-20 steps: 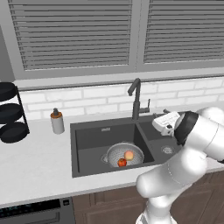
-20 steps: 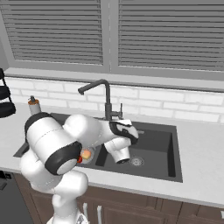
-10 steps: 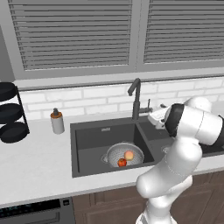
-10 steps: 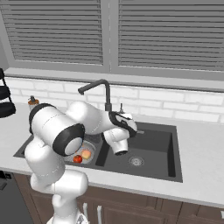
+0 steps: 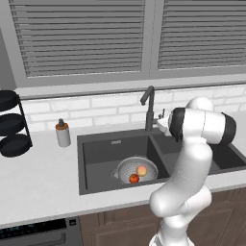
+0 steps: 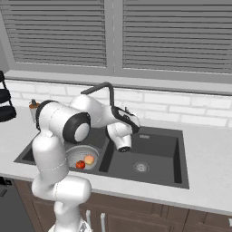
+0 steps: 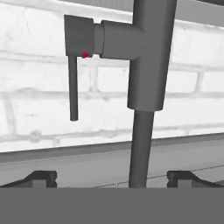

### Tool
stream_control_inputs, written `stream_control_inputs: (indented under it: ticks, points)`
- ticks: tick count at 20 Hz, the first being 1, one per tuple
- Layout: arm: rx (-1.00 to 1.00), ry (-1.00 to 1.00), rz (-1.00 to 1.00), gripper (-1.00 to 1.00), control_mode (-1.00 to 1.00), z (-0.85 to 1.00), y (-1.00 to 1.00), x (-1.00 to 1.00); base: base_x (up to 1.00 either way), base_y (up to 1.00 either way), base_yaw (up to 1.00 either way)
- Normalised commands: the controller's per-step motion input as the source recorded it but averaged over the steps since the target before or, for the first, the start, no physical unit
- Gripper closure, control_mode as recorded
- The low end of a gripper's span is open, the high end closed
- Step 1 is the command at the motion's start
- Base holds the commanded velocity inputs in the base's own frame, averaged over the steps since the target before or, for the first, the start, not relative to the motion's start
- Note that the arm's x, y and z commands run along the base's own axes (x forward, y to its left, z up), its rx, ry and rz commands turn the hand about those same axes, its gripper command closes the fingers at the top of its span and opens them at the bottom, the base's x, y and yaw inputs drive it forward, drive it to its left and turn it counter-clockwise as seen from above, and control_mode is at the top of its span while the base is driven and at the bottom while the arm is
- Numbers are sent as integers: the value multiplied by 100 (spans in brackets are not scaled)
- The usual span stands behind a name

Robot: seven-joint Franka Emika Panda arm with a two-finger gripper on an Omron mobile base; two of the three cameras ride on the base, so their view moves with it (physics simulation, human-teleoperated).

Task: Put the colander in the sink, put the peach, apple in the colander, and turn on the sink faucet and pour water over the colander.

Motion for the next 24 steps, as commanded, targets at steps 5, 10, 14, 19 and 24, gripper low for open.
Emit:
stream_control_inputs:
  ticks: [5,10,14,19,24]
  points:
    - [-9,7,-1,-100,-100,-28,-36,45,0,0,0]
    - [-8,3,-2,-100,-100,-24,-32,25,0,0,0]
    - [-3,0,0,-100,-100,-11,0,4,0,0,0]
    - [0,1,0,-100,-100,0,3,6,0,0,0]
    - [0,1,0,-100,-100,2,19,3,0,0,0]
